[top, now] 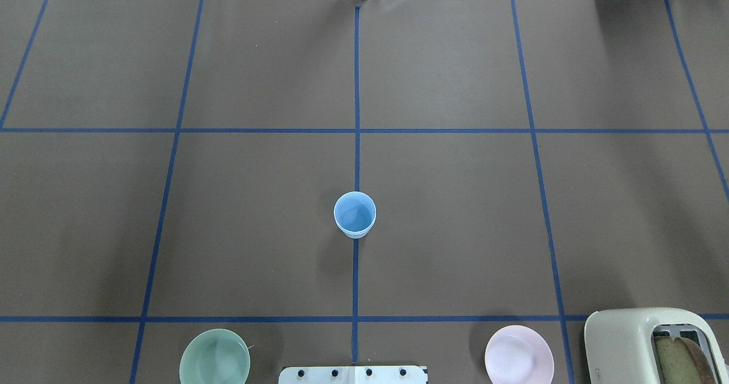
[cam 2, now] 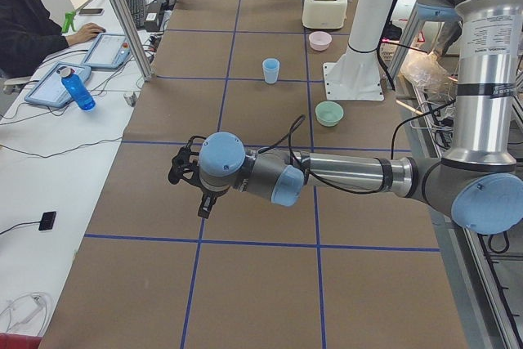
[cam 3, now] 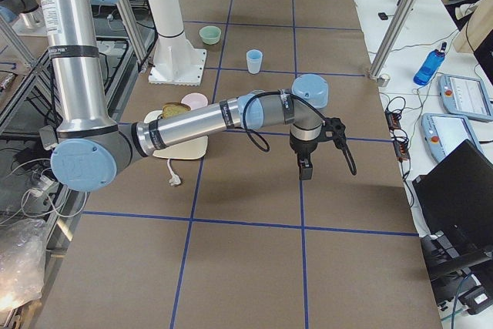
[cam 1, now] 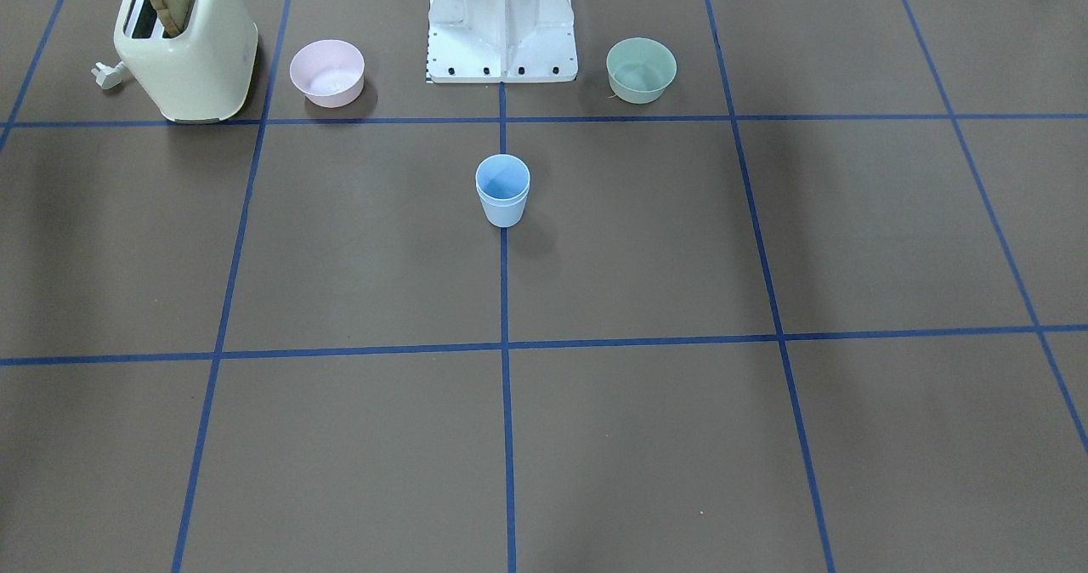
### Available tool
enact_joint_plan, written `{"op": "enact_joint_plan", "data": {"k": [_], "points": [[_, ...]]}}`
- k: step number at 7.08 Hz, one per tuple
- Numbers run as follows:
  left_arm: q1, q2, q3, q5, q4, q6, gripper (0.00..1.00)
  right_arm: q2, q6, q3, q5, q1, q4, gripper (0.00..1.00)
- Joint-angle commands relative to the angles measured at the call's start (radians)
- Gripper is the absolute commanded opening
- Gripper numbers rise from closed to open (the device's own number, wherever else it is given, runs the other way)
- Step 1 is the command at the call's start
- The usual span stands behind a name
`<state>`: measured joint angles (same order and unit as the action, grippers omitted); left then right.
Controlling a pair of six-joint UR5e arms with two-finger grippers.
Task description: Stack blue cups with both arms
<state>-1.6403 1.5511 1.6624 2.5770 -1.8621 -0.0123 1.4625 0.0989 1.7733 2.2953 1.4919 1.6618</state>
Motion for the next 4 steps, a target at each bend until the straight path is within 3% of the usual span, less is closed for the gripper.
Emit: {"op": "enact_joint_plan", "data": {"k": [1,4], "points": [[-0.001,0.006,0.002,0.0,0.0,0.0,0.98,0.006,0.005,-0.044,-0.007,0.001,-0.057,1.0],[-0.001,0.004,0.004,0.0,0.0,0.0,0.98,0.002,0.007,-0.055,-0.007,-0.001,-0.057,1.0]]}}
